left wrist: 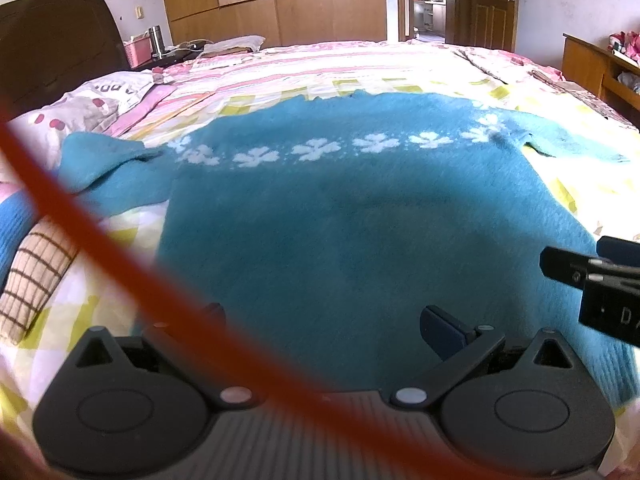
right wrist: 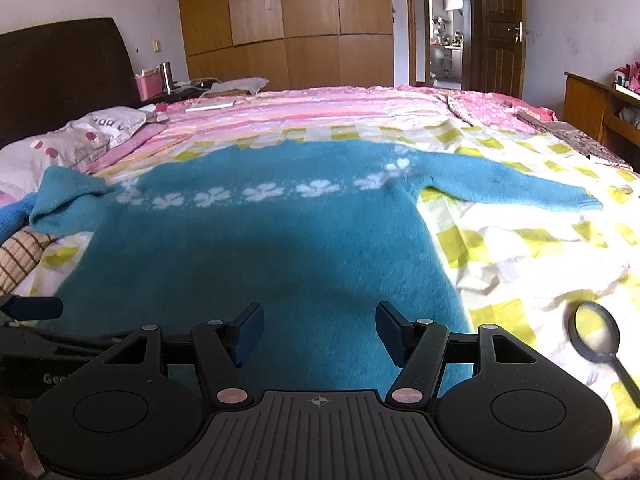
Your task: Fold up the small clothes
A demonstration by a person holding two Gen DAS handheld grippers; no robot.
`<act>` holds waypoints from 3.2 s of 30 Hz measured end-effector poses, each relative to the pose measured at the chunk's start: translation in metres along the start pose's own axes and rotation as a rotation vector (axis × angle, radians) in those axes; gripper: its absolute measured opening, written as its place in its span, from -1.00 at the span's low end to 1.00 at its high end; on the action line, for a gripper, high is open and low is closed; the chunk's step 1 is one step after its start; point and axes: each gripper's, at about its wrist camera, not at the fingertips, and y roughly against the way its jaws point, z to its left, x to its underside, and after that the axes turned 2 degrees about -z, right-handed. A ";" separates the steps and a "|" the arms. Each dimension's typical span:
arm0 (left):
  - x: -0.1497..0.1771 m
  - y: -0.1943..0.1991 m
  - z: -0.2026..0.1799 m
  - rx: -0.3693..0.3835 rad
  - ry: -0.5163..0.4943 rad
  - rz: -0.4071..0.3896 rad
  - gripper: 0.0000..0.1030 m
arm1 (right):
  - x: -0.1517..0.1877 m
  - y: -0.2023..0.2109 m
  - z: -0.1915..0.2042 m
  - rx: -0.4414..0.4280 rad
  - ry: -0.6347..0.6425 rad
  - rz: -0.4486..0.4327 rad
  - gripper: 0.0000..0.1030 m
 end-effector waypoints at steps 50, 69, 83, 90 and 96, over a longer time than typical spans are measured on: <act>-0.128 -0.127 -0.171 0.107 -0.126 -0.091 1.00 | -0.061 -0.147 -0.341 0.251 -0.794 -0.048 -0.28; -0.125 -0.138 -0.155 0.032 -0.130 -0.089 1.00 | -0.051 -0.179 -0.373 0.090 -1.003 -0.140 -0.77; -0.102 -0.097 -0.062 -0.088 -0.098 -0.102 1.00 | -0.117 -0.121 -0.280 -0.138 -0.769 -0.283 -0.80; -0.075 -0.083 0.030 -0.183 -0.019 -0.070 1.00 | -0.141 -0.122 -0.187 -0.206 -0.607 -0.217 -0.80; -0.054 -0.075 0.080 -0.190 0.064 -0.071 1.00 | -0.161 -0.144 -0.097 -0.252 -0.472 -0.140 -0.80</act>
